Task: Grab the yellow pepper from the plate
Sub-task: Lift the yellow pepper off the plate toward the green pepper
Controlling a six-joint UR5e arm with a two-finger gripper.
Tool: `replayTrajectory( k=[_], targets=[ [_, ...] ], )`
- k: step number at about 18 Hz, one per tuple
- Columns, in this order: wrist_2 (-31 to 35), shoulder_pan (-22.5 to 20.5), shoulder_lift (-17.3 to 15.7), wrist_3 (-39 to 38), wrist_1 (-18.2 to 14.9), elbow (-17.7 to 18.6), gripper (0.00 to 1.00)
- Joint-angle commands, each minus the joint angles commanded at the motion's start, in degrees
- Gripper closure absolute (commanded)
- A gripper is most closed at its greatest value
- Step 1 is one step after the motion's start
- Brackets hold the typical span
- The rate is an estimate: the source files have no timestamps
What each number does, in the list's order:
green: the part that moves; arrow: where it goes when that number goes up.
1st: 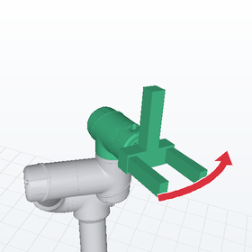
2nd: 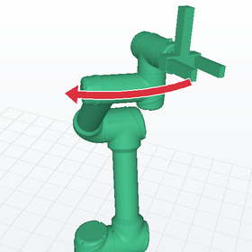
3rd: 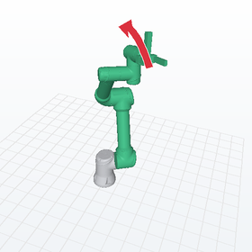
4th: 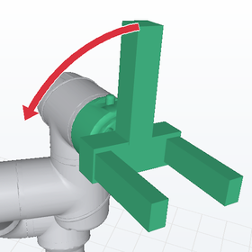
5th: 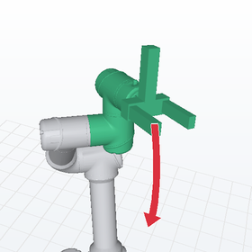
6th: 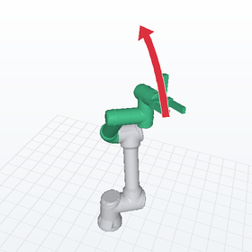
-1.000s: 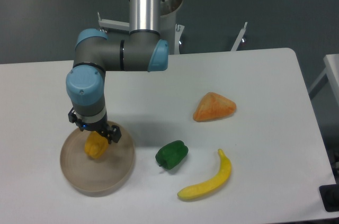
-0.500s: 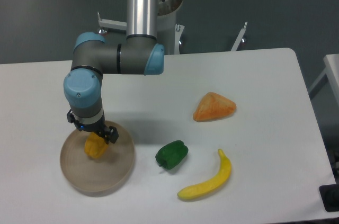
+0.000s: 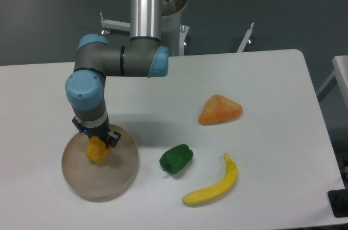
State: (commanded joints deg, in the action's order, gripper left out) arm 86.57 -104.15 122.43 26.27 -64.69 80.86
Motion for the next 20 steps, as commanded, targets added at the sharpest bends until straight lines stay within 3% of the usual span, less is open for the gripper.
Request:
replayTrajectory(
  k=[7,15,20],
  targets=[
    [0.7,-2.8,-1.75,5.44,-1.05,-2.63,0.53],
    [5.8,-11.68,-2.81,23.18,-3.16,-8.08,0.53],
    [7.12,-15.81,-2.99,33.65,-3.43,-9.32,0.52]
  ],
)
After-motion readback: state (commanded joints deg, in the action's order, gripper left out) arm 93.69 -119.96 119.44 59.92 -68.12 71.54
